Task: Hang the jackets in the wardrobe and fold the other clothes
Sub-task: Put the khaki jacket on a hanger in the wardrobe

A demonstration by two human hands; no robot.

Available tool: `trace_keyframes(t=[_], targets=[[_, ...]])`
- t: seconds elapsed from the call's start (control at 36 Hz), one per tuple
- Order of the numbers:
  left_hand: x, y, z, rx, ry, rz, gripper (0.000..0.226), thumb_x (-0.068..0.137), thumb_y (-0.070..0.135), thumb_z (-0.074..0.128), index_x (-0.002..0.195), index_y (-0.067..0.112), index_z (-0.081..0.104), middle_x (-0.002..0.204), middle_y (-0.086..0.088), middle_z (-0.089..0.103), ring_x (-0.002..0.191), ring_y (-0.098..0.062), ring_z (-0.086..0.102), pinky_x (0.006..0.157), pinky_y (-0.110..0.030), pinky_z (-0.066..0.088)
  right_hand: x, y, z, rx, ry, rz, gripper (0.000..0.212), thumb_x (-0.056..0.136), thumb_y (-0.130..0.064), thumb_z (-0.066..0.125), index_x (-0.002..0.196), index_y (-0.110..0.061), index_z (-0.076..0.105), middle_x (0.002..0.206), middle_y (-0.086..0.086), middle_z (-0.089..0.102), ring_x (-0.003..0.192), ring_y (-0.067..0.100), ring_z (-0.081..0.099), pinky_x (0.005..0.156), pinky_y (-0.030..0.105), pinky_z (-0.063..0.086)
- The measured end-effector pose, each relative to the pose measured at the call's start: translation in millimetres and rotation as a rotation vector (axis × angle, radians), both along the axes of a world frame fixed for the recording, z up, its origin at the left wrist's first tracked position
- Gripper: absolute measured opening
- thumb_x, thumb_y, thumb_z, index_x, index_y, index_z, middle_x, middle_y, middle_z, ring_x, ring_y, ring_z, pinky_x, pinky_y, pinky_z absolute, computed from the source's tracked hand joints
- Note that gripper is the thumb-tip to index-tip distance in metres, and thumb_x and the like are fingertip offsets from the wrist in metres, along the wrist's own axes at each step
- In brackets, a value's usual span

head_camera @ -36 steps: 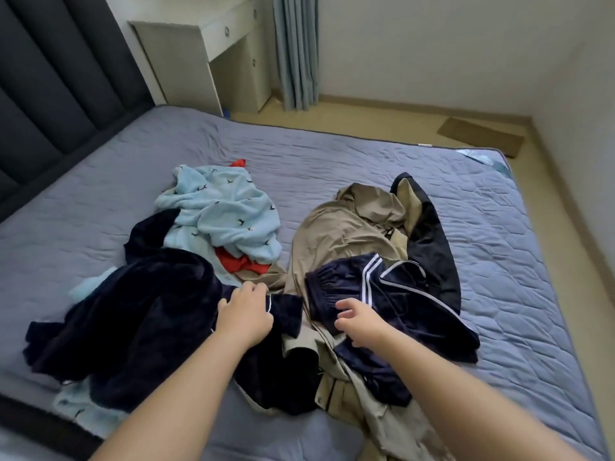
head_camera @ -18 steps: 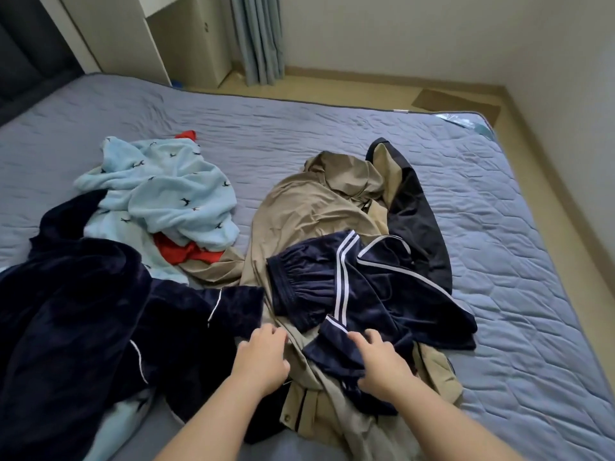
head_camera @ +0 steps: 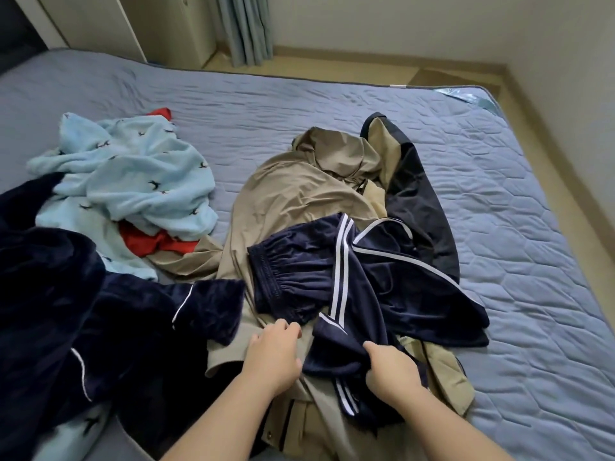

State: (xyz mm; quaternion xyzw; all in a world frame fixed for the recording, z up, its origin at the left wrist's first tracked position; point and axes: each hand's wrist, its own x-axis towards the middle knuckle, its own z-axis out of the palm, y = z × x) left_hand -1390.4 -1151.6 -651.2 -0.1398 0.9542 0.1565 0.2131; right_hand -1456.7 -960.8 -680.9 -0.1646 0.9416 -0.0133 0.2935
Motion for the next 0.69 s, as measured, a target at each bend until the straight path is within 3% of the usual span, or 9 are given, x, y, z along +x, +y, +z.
trace_keyframes(t=[0.08,0.17,0.25,0.31,0.39,0.44,0.5,0.58,0.69], targets=[[-10.6,11.7,5.0,0.028,0.024,-0.016,0.052,0.087,0.023,0.054,0.135,0.028,0.034,0.132,0.003,0.042,0.123,-0.021,0.041,0.102,-0.036,0.035,-12.5,3.2,10.9,-0.287,-0.062,-0.246,0.036,0.073,-0.005,0.045,0.100,-0.022,0.064,0.102,0.001,0.068,0.105,0.030,0.061,0.080,0.032,0.046],[-20.3,23.0,10.9,0.154,0.034,-0.021,0.078,0.083,0.017,0.058,0.147,0.033,0.015,0.142,0.003,0.034,0.128,-0.022,0.038,0.103,-0.038,0.038,-20.3,1.9,24.8,-0.646,-0.206,-0.440,0.030,0.067,0.008,0.040,0.073,-0.009,0.064,0.071,0.001,0.064,0.080,0.023,0.063,0.068,0.032,0.046],[-29.4,31.9,19.4,0.293,0.060,-0.033,0.090,0.082,0.012,0.057,0.148,0.044,0.004,0.149,0.008,0.021,0.130,-0.022,0.034,0.103,-0.039,0.040,-24.6,-4.3,41.3,-0.884,-0.296,-0.503,0.039,0.070,0.018,0.034,0.079,0.002,0.069,0.078,0.010,0.069,0.083,0.023,0.064,0.077,0.040,0.053],[-35.8,35.8,26.5,0.340,0.099,-0.040,0.088,0.084,0.017,0.059,0.146,0.049,0.005,0.152,0.012,0.016,0.132,-0.020,0.033,0.104,-0.039,0.039,-26.8,-9.5,55.9,-0.948,-0.336,-0.475,0.037,0.069,0.015,0.036,0.081,0.004,0.069,0.081,0.014,0.071,0.083,0.025,0.067,0.079,0.040,0.053],[-44.6,36.3,41.9,0.412,0.155,-0.027,0.066,0.085,0.024,0.059,0.141,0.042,0.030,0.145,0.009,0.033,0.128,-0.018,0.041,0.103,-0.039,0.040,-31.2,-12.6,79.6,-0.989,-0.414,-0.390,0.035,0.059,0.003,0.036,0.075,-0.003,0.067,0.070,0.004,0.067,0.072,0.014,0.065,0.067,0.027,0.051],[-48.1,32.9,52.8,0.394,0.188,-0.038,0.041,0.086,0.021,0.056,0.125,0.031,0.050,0.130,0.005,0.052,0.118,-0.019,0.051,0.097,-0.038,0.043,-36.2,-11.0,91.3,-0.979,-0.432,-0.343,0.036,0.064,0.012,0.034,0.071,-0.004,0.066,0.066,-0.001,0.064,0.067,0.009,0.061,0.061,0.021,0.048],[-48.5,29.9,61.2,0.388,0.206,-0.051,0.028,0.084,0.012,0.051,0.110,0.022,0.060,0.116,0.000,0.062,0.109,-0.022,0.057,0.091,-0.036,0.045,-42.3,-4.8,96.6,-0.944,-0.460,-0.325,0.039,0.062,0.012,0.035,0.060,-0.013,0.065,0.059,-0.003,0.059,0.061,0.010,0.058,0.056,0.020,0.044],[-49.6,27.5,66.4,0.496,0.230,-0.020,0.020,0.075,0.000,0.047,0.087,0.009,0.061,0.091,-0.008,0.066,0.091,-0.024,0.060,0.074,-0.032,0.044,-49.8,8.2,103.3,-0.800,-0.540,-0.331,0.021,0.047,-0.003,0.041,0.046,-0.018,0.055,0.052,-0.002,0.048,0.053,0.012,0.047,0.053,0.022,0.032],[-51.4,29.2,72.2,0.651,0.135,0.132,0.013,0.065,0.010,0.046,0.059,0.021,0.050,0.061,0.005,0.046,0.065,-0.010,0.041,0.054,-0.022,0.033,-51.9,22.9,99.0,-0.651,-0.671,-0.467,0.011,0.049,-0.010,0.045,0.057,-0.019,0.043,0.054,0.001,0.032,0.045,0.012,0.031,0.049,0.025,0.015]])
